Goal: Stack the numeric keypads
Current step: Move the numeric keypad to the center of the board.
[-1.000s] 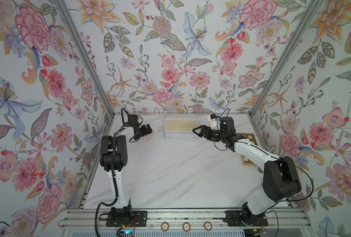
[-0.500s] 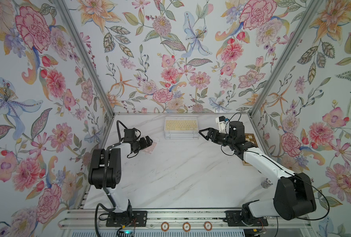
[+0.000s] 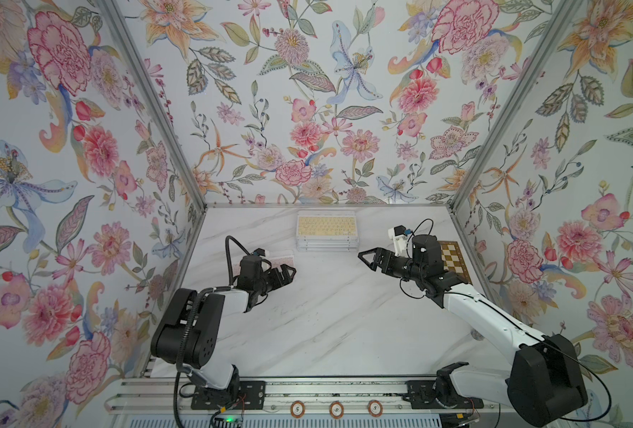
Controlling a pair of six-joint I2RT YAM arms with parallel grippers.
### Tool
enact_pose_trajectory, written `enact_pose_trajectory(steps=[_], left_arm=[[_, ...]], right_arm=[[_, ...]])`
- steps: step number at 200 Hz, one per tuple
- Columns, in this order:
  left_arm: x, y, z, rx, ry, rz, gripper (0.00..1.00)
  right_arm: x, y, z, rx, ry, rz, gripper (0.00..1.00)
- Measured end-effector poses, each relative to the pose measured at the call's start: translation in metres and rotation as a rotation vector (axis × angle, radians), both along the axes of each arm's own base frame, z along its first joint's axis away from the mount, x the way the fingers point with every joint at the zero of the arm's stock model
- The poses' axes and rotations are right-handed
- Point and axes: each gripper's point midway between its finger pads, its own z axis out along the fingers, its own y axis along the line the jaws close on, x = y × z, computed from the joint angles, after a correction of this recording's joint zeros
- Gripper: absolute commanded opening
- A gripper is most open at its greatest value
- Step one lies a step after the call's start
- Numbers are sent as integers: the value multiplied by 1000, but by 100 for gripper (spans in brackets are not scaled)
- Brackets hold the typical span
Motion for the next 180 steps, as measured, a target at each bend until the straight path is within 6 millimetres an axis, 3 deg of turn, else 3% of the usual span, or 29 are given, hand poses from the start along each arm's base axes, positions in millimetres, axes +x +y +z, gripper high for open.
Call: enact_pose_trajectory(steps=[22,48,82,109,146,180], left_arm=[[-14,-17,4,-33,30,-34,99],[-36,-12,8,9,127,-38,99],[-32,6,48,67,106,-15,99],[-26,57,58,90,94,98,99],[-41,131,24,118,201,273,99],[-41,170,7,103,254,373,99]], right_arm=[[-14,5,-18,-17,42,8,99],[-24,12,-31,-38,73,26,99],[-24,29,-59,-79,132,59,99],[-23,54,-83,-122,184,116,99],[-12,96,-100,-146,199,190,99],[-2,145,-117,-156,203,263,99]])
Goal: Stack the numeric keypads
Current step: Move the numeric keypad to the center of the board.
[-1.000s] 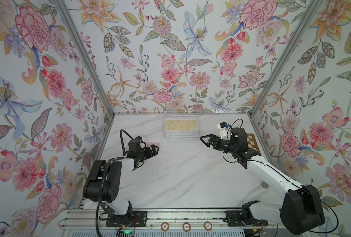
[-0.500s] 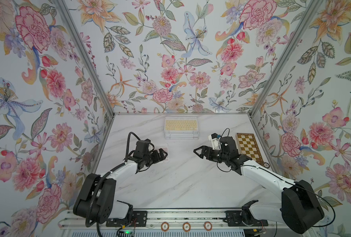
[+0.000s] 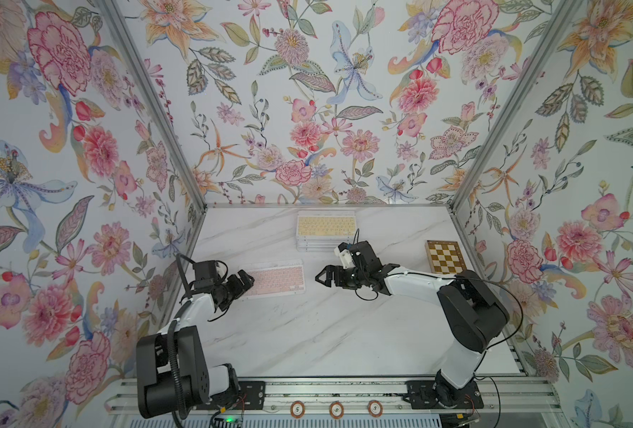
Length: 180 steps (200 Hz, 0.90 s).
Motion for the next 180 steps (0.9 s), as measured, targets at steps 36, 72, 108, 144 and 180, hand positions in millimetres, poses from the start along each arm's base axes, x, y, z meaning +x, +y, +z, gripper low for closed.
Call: enact_pose_trajectory(steps=[36,72,108,144,180], left_arm=[[13,10,-13,-3,-6,41,99],[52,12,-13,-3,-83,36,99],[84,-18,-12,25,-129,-40,99],[90,-46,-12,58,-136,-79,99],[87,-120,-13,39,-156,-202,99]], right_arm=[[9,47,-20,13,30,51,99],[22,72,-23,66,39,52,99],[26,78,-21,112,63,31,99],[26,50,-21,151,89,-35,99],[13,-20,-22,172,127,-151,99]])
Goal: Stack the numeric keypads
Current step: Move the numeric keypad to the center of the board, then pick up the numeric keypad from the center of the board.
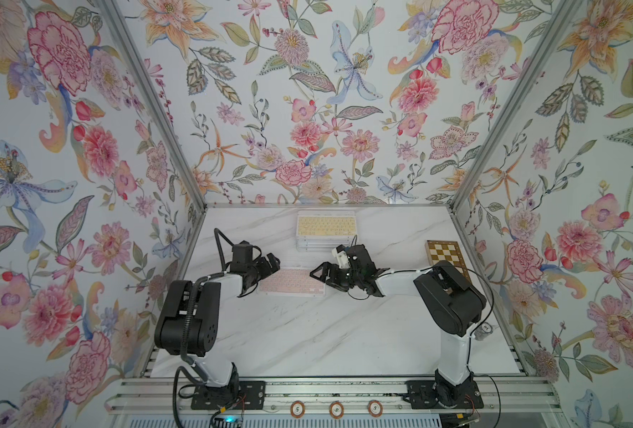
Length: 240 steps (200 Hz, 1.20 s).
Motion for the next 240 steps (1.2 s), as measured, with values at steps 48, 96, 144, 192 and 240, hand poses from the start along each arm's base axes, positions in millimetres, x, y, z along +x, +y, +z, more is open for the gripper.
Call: enact_pose_trajectory(steps=[48,96,144,192,240], left_arm=[[2,-109,4,-53,-17,-160,99],[-11,-172,7,-114,10,-268,99],[-15,-179,7,-117,44,-279,99],[-17,-185,6,-115,50,-290,99],[-13,-192,6,-122,44,-300,99]], right_arm=[[-7,-101,-1,-38,17,-171,99],[-9,-194,27,-88,-28,-293,99],[-2,-243,15,-67,31,-374,99],[3,-233,-3,-7,97,-352,99],[25,-219,-2,61,81,-334,99]])
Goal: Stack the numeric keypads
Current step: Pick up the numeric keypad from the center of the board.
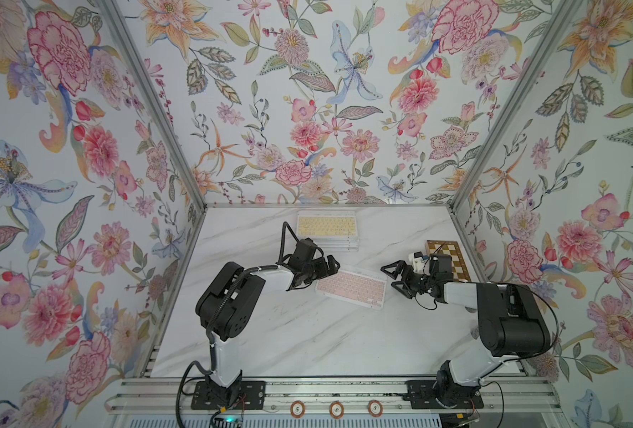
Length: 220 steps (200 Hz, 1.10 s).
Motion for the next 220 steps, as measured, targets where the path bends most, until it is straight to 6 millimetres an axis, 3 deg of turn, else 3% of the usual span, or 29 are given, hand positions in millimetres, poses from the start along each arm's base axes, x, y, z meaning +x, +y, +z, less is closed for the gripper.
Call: enact_pose_trajectory(steps=[94,220], left_arm=[[3,-2,0,-5,-5,-2,99],[10,-3,0,-10,-35,11,99]], right_arm=[[24,7,3,92,-33,-41,99],[24,7,11,185,-93,-102,99]])
